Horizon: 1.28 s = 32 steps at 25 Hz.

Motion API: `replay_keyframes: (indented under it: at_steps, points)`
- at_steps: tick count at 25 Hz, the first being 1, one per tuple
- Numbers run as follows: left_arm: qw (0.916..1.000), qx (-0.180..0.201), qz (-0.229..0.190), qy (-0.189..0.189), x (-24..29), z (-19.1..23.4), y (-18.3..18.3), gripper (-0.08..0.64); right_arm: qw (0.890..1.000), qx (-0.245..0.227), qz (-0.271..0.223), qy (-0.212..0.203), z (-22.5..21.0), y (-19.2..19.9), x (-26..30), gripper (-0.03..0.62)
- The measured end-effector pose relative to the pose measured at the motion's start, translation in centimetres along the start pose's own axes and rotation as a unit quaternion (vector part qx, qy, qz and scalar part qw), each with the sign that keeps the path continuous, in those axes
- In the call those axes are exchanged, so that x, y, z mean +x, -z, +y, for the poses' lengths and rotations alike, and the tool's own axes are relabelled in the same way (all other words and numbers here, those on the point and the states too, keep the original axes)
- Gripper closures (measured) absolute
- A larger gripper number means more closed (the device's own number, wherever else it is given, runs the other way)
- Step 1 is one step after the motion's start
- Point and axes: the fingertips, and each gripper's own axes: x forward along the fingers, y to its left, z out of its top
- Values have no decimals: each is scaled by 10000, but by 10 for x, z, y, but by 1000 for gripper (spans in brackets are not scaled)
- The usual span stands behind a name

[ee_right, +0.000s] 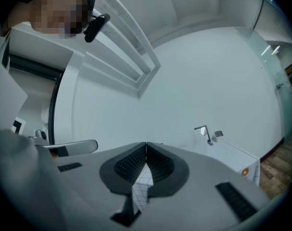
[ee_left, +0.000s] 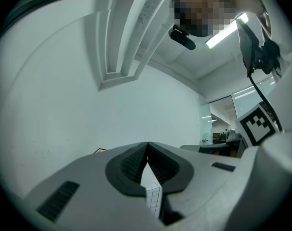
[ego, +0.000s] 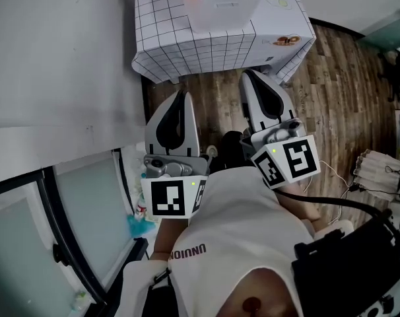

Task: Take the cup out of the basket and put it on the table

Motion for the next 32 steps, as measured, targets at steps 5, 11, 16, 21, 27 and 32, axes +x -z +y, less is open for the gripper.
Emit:
replay_keyframes:
  at_steps: [5, 11, 16, 21, 27, 32]
  points:
    - [10000, 27, -56, -2, 11, 9, 1, 546, 10000, -86, -22, 6, -6, -1, 12, 572]
    - [9999, 16, -121, -88, 46, 18, 7, 546, 9998, -134, -97, -150, -25, -7, 45, 572]
    - [9999, 84, -115, -22, 101, 26, 12, 546, 9991, -254, -110, -318, -47, -12, 91, 572]
    - [9997, 130, -140, -125, 163, 40, 8, 546, 9982, -324, -82, -504, -79, -27, 144, 572]
    - [9990, 110, -215, -373, 222, 59, 4, 546, 9963, -411, -179, -737, -109, -49, 205, 572]
    - [9971, 139, -318, -682, 258, 78, -1, 546, 9938, -464, -144, -996, -126, -57, 249, 572]
